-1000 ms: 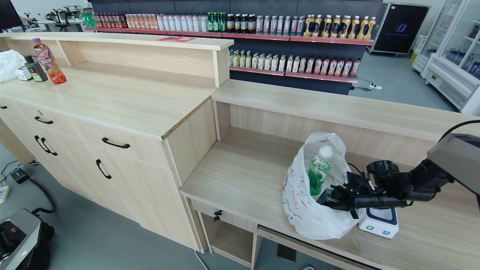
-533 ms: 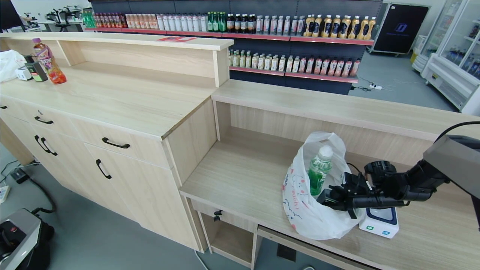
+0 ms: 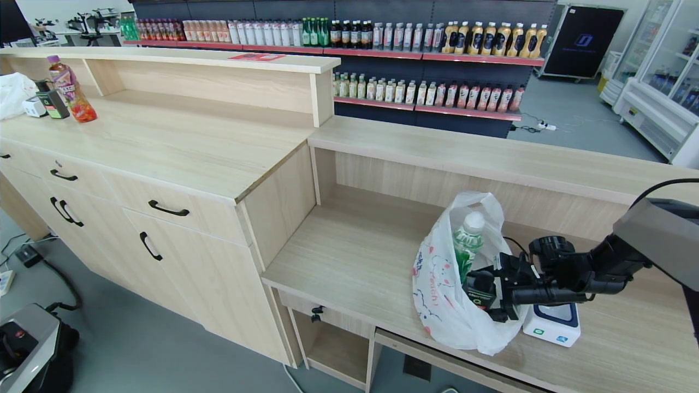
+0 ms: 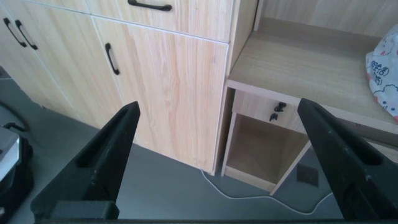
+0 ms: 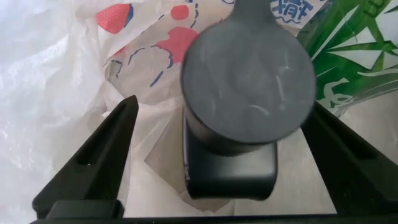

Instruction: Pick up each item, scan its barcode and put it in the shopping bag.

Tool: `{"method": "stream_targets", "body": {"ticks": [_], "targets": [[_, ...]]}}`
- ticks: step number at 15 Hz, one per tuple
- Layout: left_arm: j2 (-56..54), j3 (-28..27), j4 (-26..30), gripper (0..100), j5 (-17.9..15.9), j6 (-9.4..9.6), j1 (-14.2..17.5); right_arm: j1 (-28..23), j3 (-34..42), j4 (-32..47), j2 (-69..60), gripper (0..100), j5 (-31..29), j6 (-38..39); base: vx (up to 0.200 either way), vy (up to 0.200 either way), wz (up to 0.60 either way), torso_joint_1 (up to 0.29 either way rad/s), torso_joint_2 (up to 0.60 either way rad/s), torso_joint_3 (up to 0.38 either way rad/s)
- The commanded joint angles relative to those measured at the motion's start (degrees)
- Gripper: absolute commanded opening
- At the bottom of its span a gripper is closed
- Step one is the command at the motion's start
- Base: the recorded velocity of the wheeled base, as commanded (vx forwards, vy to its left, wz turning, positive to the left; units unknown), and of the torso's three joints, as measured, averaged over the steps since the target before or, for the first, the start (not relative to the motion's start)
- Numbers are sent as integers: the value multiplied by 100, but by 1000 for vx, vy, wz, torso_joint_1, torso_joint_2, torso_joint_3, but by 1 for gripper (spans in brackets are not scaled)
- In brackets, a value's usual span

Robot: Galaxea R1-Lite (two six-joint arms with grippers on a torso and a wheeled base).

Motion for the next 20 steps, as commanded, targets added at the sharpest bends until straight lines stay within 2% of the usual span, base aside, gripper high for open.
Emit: {"method": "stream_targets", "body": {"ticks": [1,13,16,20], "targets": [[-2,0,-4,100,2,2,0,-1,-2,4,-49,100,0,7,0,0,0,0,0,0],[-2,0,-4,100,2,-6,0,-405,402,258,-1367,100,-9,209,0,0,0,0,0,0],[-2,0,5,100,2,-6,0,-598,701,258,-1938,100,-9,253,0,0,0,0,0,0],[-2,0,5,100,2,2,0,-1003,1484,258,-3380,100,0,869,0,0,0,0,0,0]]}}
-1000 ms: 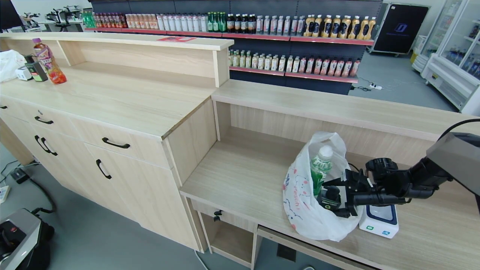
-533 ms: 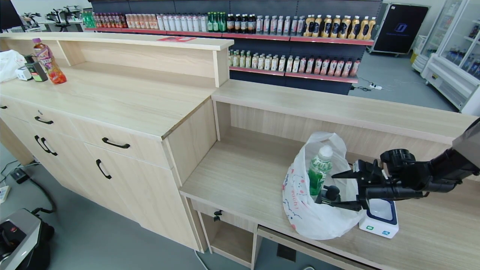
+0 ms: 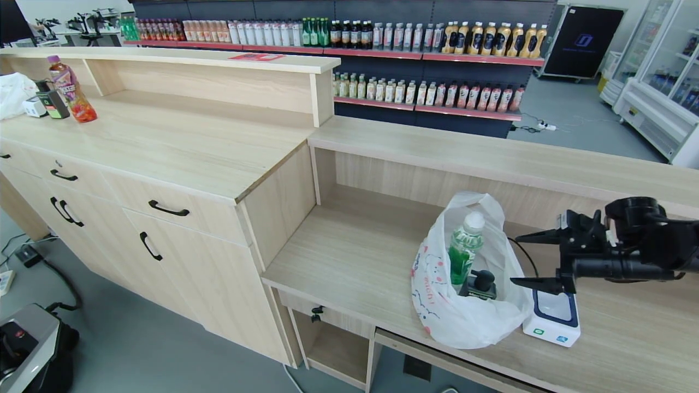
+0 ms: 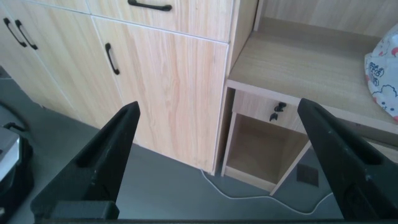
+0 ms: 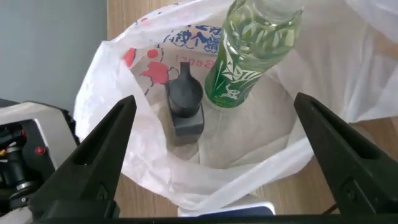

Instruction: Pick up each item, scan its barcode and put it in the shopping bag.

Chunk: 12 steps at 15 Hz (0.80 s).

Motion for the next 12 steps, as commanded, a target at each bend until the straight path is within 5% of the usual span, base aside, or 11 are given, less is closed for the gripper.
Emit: {"method": "stream_targets", "body": {"ticks": [1,5,7,12], "targets": [[-2,0,-4,100,2,-6,0,-352,539,-9,-1317,100,8,340,0,0,0,0,0,0],[-2,0,-4,100,2,-6,0,-818,1075,-70,-2609,100,-79,806,0,0,-150,-1,1,2],[-2,0,-4,100,2,2,0,-941,1040,-167,-2969,100,-879,1096,0,0,-600,0,5,5],[-2,0,5,100,2,2,0,-800,1092,-1125,-3277,100,-2655,3434,0,0,-600,1,2,5]]}}
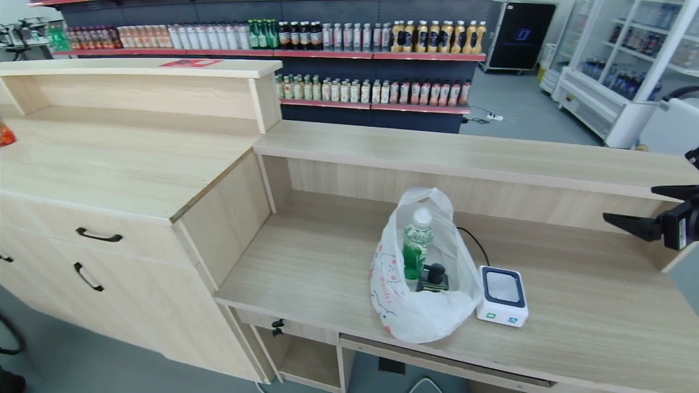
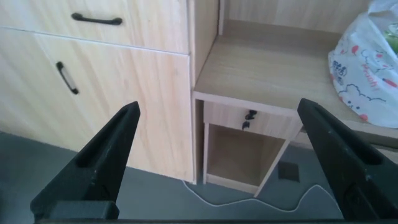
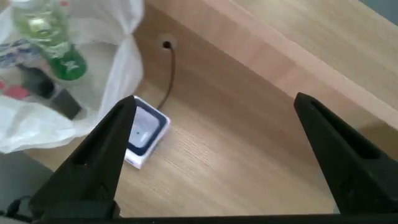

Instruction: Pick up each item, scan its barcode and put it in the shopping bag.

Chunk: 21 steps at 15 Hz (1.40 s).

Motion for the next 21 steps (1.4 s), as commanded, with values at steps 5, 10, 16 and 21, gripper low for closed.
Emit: {"method": "stream_targets", "body": {"ticks": [5,10,16,21], "targets": [[-2,0,5,100,2,0,0,17,437,-175,-792,100,-552,1537,0,0,-240,0,-1,0],[-2,0,-4,100,2,-9,0,52,2414,-149,-2523,100,-1844,2320,0,0,0,0,0,0],[-2,0,-4,100,2,-9,0,1186,4664,-122,-5731,100,-3277,2829,0,0,0,0,0,0],[-2,0,-4,100,2,0,0,1608,4787,1644,-7867,100,-3251,2873,0,0,0,0,0,0]]}}
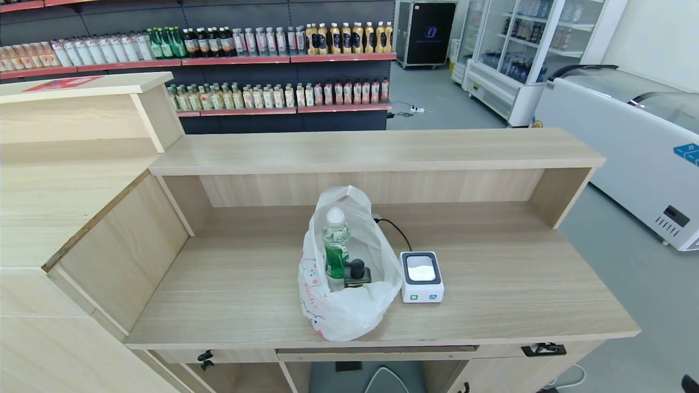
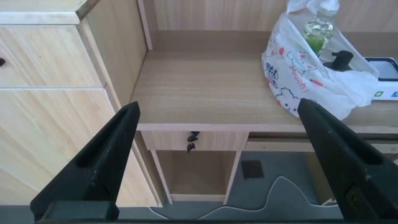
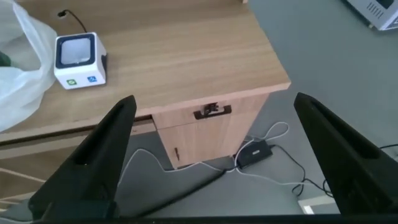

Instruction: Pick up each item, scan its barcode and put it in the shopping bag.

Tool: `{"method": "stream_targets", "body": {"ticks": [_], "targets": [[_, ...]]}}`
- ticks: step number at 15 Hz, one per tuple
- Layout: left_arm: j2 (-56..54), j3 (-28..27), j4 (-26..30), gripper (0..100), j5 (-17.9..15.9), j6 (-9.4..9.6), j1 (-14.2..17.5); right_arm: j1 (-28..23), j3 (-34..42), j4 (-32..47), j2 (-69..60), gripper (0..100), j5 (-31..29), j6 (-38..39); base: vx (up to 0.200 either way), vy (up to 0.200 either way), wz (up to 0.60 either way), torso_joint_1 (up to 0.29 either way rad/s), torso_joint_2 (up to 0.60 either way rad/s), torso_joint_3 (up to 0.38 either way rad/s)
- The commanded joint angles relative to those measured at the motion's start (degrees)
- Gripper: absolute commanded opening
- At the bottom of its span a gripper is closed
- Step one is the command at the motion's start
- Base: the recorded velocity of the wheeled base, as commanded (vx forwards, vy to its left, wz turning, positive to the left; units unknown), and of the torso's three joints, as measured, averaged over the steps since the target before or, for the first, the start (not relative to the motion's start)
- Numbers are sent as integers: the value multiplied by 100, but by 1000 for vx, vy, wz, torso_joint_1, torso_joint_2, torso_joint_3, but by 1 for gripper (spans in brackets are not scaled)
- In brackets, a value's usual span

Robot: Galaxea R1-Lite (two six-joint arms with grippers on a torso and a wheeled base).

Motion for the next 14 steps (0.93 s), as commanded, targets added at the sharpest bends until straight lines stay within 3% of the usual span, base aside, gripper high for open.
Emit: {"method": "stream_targets", "body": {"ticks": [1,14], "targets": [[-2,0,-4,100,4,2,0,349,123,1124,-1591,100,-15,122,0,0,0,0,0,0],[-2,0,5,100,4,-6,0,367,123,1150,-1582,100,-15,289,0,0,0,0,0,0]]}}
